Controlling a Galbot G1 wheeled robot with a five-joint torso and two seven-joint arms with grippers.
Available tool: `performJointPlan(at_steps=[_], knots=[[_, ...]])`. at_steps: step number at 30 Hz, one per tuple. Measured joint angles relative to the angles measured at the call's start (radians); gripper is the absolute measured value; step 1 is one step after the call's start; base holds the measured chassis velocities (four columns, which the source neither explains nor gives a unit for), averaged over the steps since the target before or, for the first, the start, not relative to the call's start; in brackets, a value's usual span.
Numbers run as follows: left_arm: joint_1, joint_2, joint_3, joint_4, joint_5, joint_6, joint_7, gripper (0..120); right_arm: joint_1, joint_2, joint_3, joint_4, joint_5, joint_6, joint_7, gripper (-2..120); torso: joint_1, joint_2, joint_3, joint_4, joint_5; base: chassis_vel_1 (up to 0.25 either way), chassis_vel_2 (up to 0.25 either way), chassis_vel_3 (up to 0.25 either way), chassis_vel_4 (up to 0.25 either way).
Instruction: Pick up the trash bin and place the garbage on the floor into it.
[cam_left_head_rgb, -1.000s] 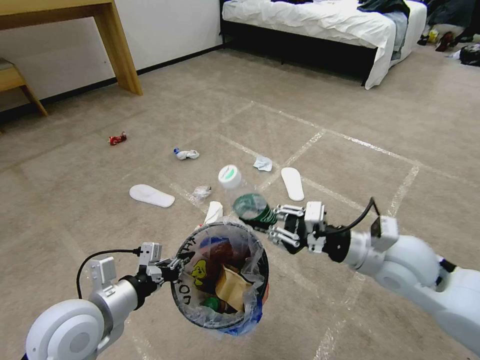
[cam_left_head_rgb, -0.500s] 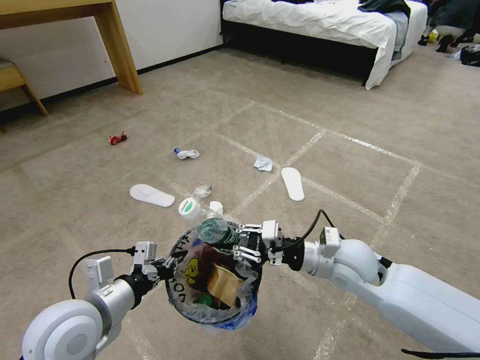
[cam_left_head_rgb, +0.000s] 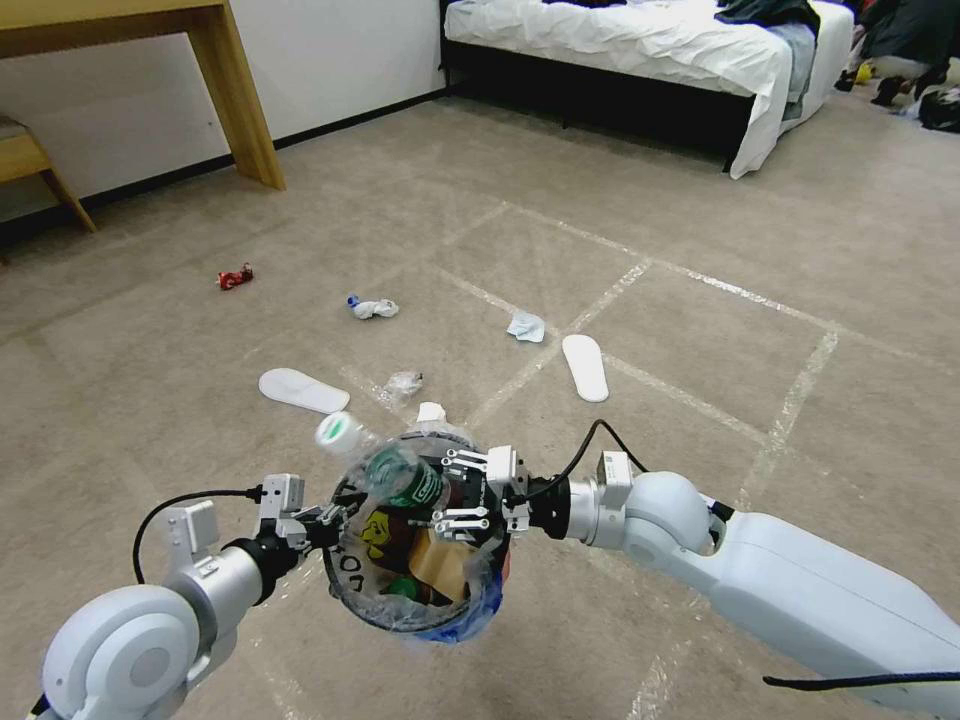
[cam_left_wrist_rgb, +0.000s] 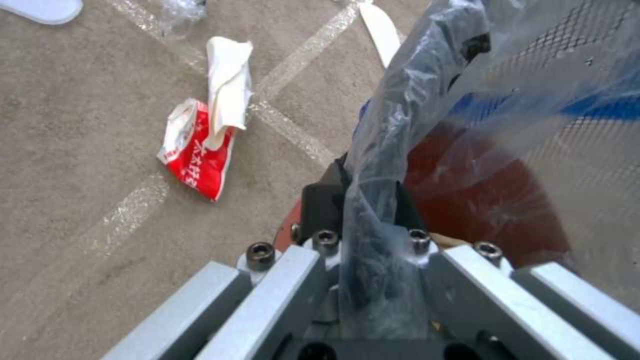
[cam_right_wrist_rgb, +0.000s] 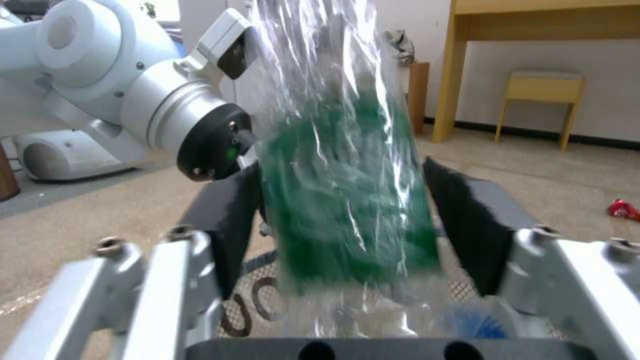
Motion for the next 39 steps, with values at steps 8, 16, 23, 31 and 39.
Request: performJointPlan(at_steps=[8, 16, 23, 31, 39], knots=[[-0.006, -0.001, 0.005, 0.025, 0.005, -0.002, 0.013, 1, -0.018, -0.002, 0.010, -0.021, -0.005, 0.006, -0.014, 97, 0.000, 0.000, 0.000, 0.0000, 0.0001, 0.000, 0.000, 0.000, 0.000], [-0.009, 0.001, 0.008, 0.040, 0.009, -0.004, 0.018, 1, -0.065, -0.018, 0.089, -0.007, -0.001, 0.009, -0.016, 100, 0.000, 0.000, 0.000, 0.0000, 0.0003, 0.000, 0.000, 0.000, 0.000], [-0.007, -0.018, -0.003, 0.087, 0.046, -0.012, 0.041, 1, -0.086, -0.089, 0.254, 0.038, 0.059, 0.009, 0.013, 100, 0.000, 0.000, 0.000, 0.0001, 0.0002, 0.000, 0.000, 0.000, 0.000], [-0.011, -0.034, -0.030, 0.140, 0.096, -0.030, 0.064, 1, -0.219, -0.192, 0.522, 0.008, 0.062, 0.003, 0.046, 100, 0.000, 0.000, 0.000, 0.0001, 0.0001, 0.000, 0.000, 0.000, 0.000], [-0.009, -0.052, -0.090, 0.153, 0.114, -0.047, 0.065, 1, -0.565, -0.202, 0.863, -0.106, -0.189, -0.038, 0.175, 100, 0.000, 0.000, 0.000, -0.0001, 0.0003, 0.000, 0.000, 0.000, 0.000]])
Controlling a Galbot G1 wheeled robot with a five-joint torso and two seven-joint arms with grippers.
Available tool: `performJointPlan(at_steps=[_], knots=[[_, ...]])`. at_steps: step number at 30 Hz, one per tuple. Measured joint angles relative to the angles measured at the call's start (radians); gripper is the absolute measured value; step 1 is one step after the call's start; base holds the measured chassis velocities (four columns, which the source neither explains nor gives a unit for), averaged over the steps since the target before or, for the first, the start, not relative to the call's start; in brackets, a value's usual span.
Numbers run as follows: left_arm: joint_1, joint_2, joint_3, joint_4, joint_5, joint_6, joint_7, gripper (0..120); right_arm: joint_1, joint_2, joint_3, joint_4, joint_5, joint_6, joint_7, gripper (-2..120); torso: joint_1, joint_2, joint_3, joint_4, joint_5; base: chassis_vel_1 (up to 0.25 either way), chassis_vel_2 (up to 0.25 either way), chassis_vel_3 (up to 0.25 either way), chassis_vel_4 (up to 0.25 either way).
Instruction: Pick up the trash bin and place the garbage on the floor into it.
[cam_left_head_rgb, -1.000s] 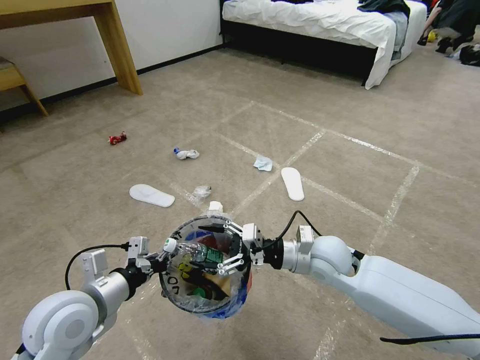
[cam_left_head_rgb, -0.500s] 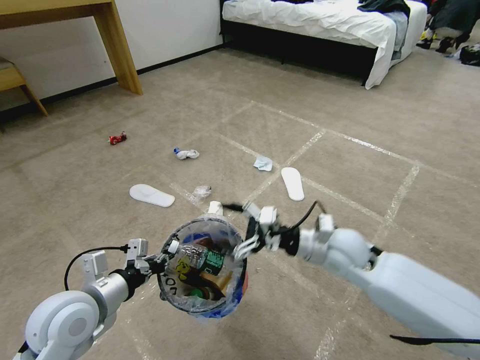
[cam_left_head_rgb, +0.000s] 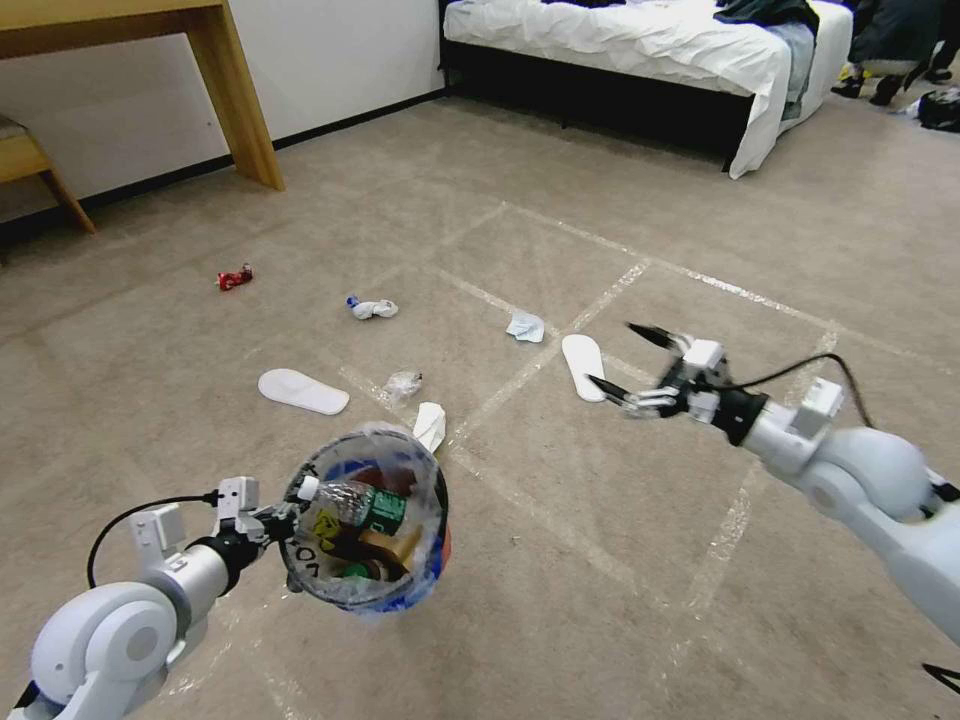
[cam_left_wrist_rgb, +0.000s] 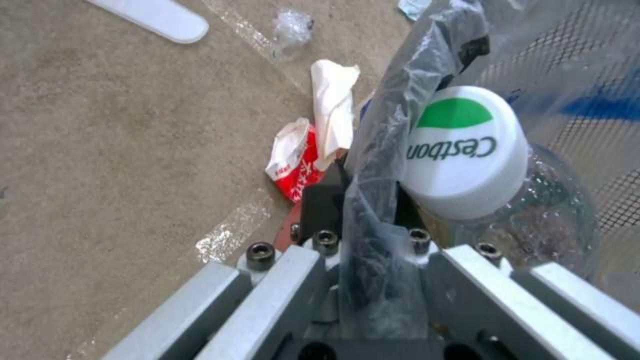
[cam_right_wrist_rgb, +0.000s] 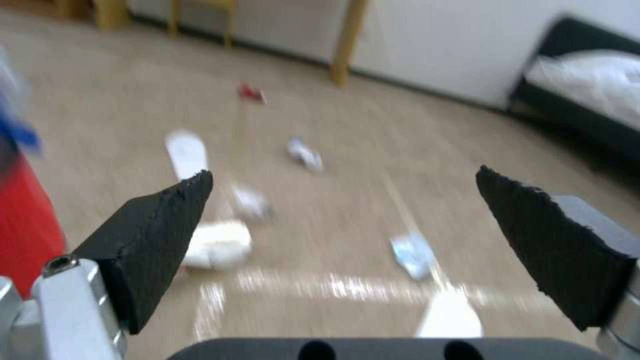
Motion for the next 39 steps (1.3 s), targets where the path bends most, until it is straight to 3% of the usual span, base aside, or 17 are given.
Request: performJointPlan(at_steps=[6, 16, 21, 39], knots=[[0.013, -0.002, 0.001, -0.043, 0.004, 0.001, -0.001, 1, -0.093, 0.041, 0.054, -0.056, -0.088, -0.008, 0.019, 100, 0.000, 0.000, 0.000, -0.0002, 0.0005, 0.000, 0.000, 0.000, 0.000], [0.022, -0.006, 0.006, -0.031, 0.040, 0.003, 0.012, 1, -0.170, 0.117, 0.091, -0.120, -0.198, -0.007, 0.037, 100, 0.000, 0.000, 0.000, 0.0000, -0.0004, 0.000, 0.000, 0.000, 0.000], [0.022, 0.000, -0.013, -0.026, 0.051, 0.011, 0.018, 1, -0.222, 0.181, 0.124, -0.158, -0.282, 0.008, 0.028, 100, 0.000, 0.000, 0.000, 0.0000, 0.0000, 0.000, 0.000, 0.000, 0.000], [0.015, -0.011, -0.009, -0.015, 0.033, 0.002, 0.014, 1, -0.218, 0.206, 0.106, -0.158, -0.300, 0.039, 0.007, 100, 0.000, 0.000, 0.000, -0.0001, -0.0002, 0.000, 0.000, 0.000, 0.000]])
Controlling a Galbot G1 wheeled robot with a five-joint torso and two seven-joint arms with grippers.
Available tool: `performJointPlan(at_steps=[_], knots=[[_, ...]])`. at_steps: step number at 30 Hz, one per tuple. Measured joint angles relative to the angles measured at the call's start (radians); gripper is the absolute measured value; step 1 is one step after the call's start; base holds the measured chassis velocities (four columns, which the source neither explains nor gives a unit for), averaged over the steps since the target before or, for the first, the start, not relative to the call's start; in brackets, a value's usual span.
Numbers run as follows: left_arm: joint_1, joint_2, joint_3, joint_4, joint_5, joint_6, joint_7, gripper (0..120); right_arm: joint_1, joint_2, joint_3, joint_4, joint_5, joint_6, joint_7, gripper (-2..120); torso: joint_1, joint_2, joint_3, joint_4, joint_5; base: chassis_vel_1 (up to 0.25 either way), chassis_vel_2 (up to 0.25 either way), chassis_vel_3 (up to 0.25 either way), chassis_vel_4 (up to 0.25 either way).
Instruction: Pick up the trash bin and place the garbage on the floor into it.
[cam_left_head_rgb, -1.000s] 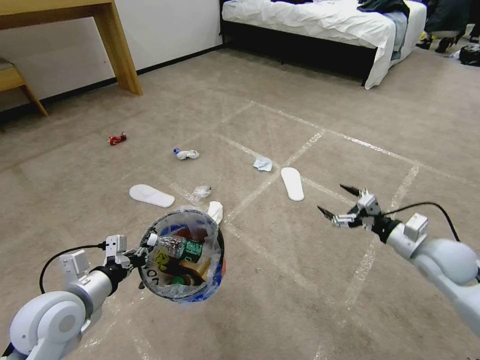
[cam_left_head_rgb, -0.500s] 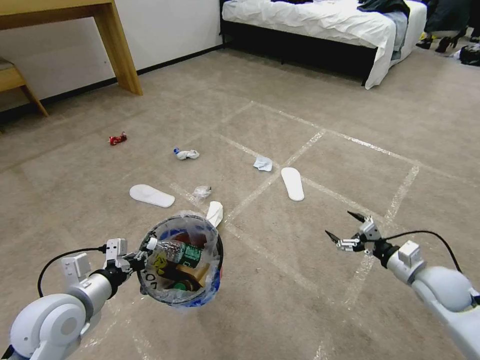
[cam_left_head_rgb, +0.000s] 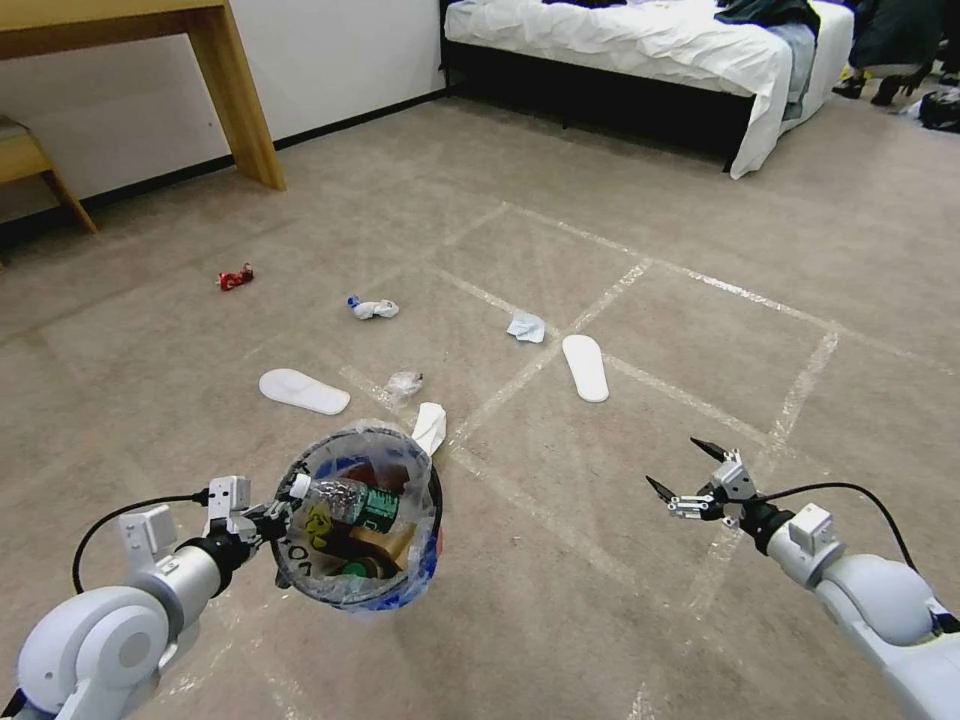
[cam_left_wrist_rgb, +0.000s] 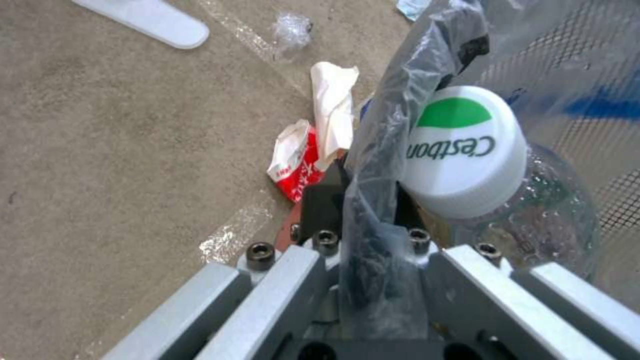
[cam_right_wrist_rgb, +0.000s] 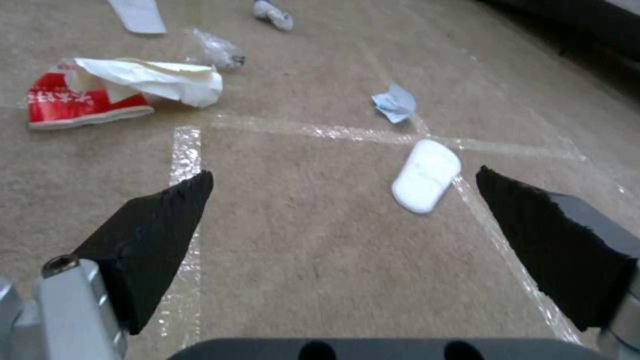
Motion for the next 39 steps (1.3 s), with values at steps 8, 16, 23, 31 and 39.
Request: performJointPlan(at_steps=[8, 16, 23, 31, 39], knots=[[0.003, -0.006, 0.001, 0.001, 0.008, -0.003, 0.000, 1, 0.024, 0.016, -0.033, -0.008, 0.007, 0.000, -0.002, 100, 0.000, 0.000, 0.000, 0.0001, -0.0001, 0.000, 0.000, 0.000, 0.000], [0.001, -0.008, 0.006, 0.003, 0.009, -0.008, 0.002, 1, 0.026, 0.017, -0.040, -0.011, 0.023, 0.015, -0.010, 100, 0.000, 0.000, 0.000, 0.0001, 0.0001, 0.062, 0.047, -0.041, -0.050], [-0.001, -0.008, 0.012, 0.013, 0.017, -0.014, 0.003, 1, 0.009, 0.015, -0.033, -0.005, 0.039, 0.027, -0.009, 100, 0.000, 0.000, 0.000, 0.0001, -0.0001, 0.048, 0.045, -0.036, -0.037], [-0.010, -0.017, 0.021, 0.014, 0.000, -0.018, -0.019, 1, -0.013, 0.001, -0.022, 0.004, 0.037, 0.027, -0.010, 100, 0.000, 0.000, 0.000, 0.0000, 0.0000, 0.000, 0.000, 0.000, 0.000], [-0.011, -0.017, 0.023, 0.017, -0.010, -0.018, -0.025, 1, -0.026, 0.004, -0.009, 0.003, 0.031, 0.030, -0.021, 100, 0.000, 0.000, 0.000, 0.0000, 0.0000, 0.000, 0.000, 0.000, 0.000]])
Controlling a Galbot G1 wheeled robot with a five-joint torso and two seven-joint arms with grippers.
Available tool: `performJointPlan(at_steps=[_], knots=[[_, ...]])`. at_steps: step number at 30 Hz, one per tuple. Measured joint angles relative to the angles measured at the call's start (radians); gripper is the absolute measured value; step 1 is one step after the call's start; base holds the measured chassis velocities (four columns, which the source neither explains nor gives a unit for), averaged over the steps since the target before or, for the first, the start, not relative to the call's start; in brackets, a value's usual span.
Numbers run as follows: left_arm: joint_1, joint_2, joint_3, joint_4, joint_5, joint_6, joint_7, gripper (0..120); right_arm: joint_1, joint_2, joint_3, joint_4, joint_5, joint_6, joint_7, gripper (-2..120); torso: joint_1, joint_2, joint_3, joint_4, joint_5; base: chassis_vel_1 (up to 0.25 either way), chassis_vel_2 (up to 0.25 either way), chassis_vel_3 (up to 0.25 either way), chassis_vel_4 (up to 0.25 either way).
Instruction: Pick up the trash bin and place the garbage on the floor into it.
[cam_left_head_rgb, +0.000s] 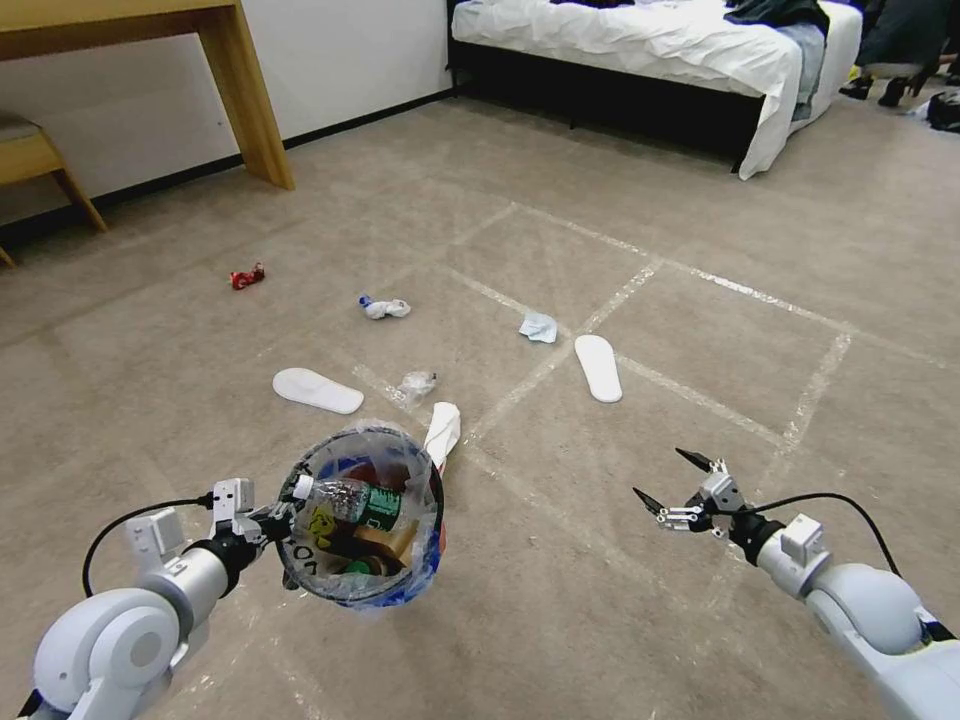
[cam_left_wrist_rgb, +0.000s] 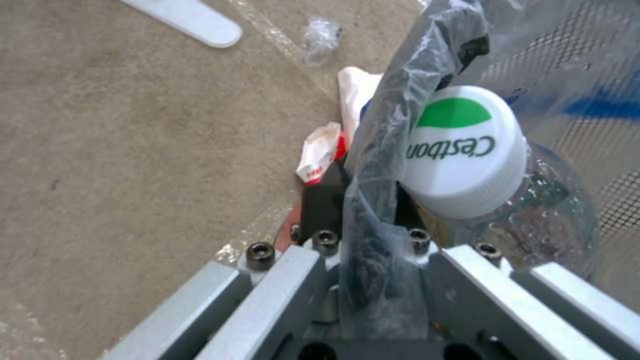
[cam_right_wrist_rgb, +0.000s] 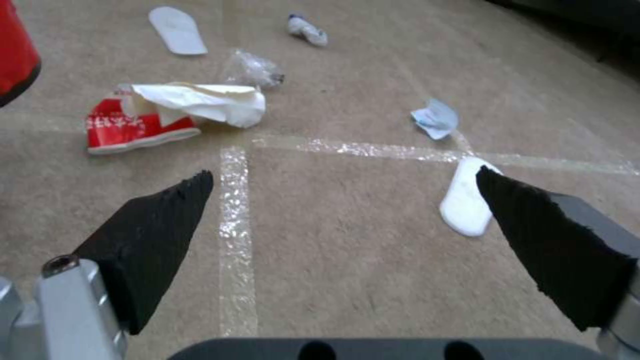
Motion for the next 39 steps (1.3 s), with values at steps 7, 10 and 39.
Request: performJointPlan(at_steps=[7, 10, 39], knots=[[0.004, 0.002, -0.006, -0.009, -0.006, 0.000, -0.005, 1, 0.009, 0.004, -0.006, 0.000, 0.000, 0.001, -0.007, 100, 0.000, 0.000, 0.000, 0.0002, 0.0001, 0.041, 0.031, 0.042, 0.043], [0.006, 0.000, -0.008, -0.013, -0.006, 0.001, -0.005, 1, 0.012, 0.002, -0.009, -0.001, 0.000, 0.001, -0.010, 100, 0.000, 0.000, 0.000, 0.0001, 0.0000, 0.082, 0.068, 0.063, 0.075], [0.009, -0.006, -0.003, -0.010, 0.023, -0.009, 0.006, 1, 0.019, 0.016, -0.035, 0.000, -0.001, 0.003, 0.001, 100, 0.000, 0.000, 0.000, -0.0002, 0.0000, 0.085, 0.089, 0.087, 0.087]])
